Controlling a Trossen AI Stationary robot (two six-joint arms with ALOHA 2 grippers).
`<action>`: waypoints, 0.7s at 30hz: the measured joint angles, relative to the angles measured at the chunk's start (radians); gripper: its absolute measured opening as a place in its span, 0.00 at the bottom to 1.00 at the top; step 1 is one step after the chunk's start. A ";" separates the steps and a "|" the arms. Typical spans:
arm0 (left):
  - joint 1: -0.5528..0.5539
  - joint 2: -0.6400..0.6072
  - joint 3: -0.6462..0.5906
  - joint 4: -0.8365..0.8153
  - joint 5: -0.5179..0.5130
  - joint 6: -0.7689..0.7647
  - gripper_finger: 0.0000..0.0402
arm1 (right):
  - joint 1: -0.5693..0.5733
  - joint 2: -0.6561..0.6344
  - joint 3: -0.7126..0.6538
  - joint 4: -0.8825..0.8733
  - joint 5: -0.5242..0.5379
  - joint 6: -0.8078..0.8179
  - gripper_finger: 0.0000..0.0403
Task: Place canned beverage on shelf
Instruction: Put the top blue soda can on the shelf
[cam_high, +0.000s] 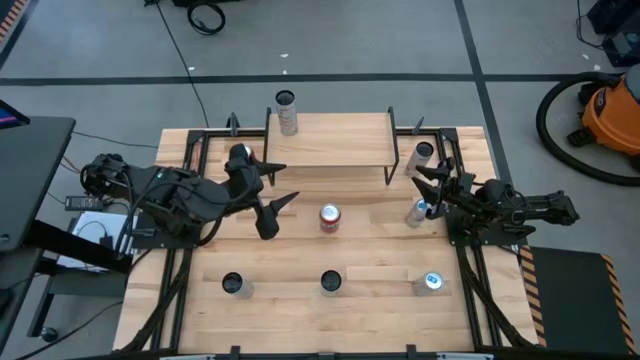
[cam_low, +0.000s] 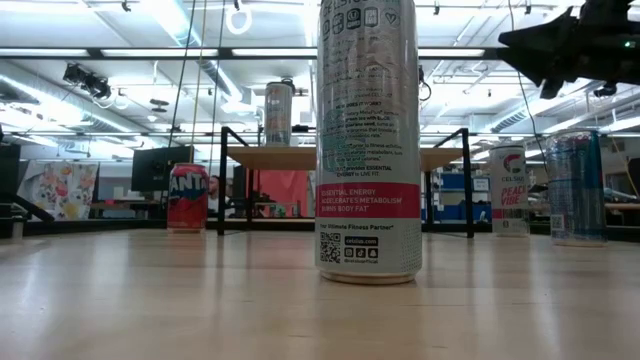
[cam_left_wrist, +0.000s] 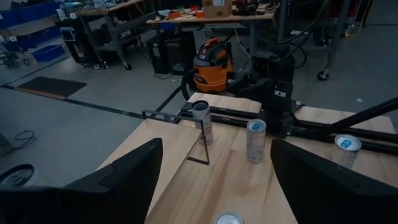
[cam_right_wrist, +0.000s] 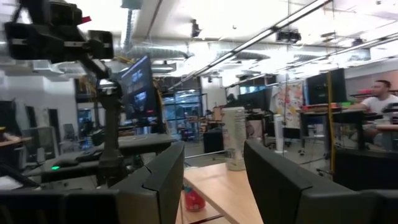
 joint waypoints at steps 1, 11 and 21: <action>0.000 0.000 0.000 -0.002 0.000 0.000 0.77 | 0.000 0.000 0.000 -0.001 0.003 0.000 0.44; 0.000 0.000 0.000 -0.003 0.000 0.000 0.77 | 0.000 0.000 0.000 0.100 -0.039 0.000 0.44; 0.000 0.000 0.000 -0.003 0.000 0.000 0.77 | 0.000 0.000 0.000 0.099 -0.089 0.043 0.45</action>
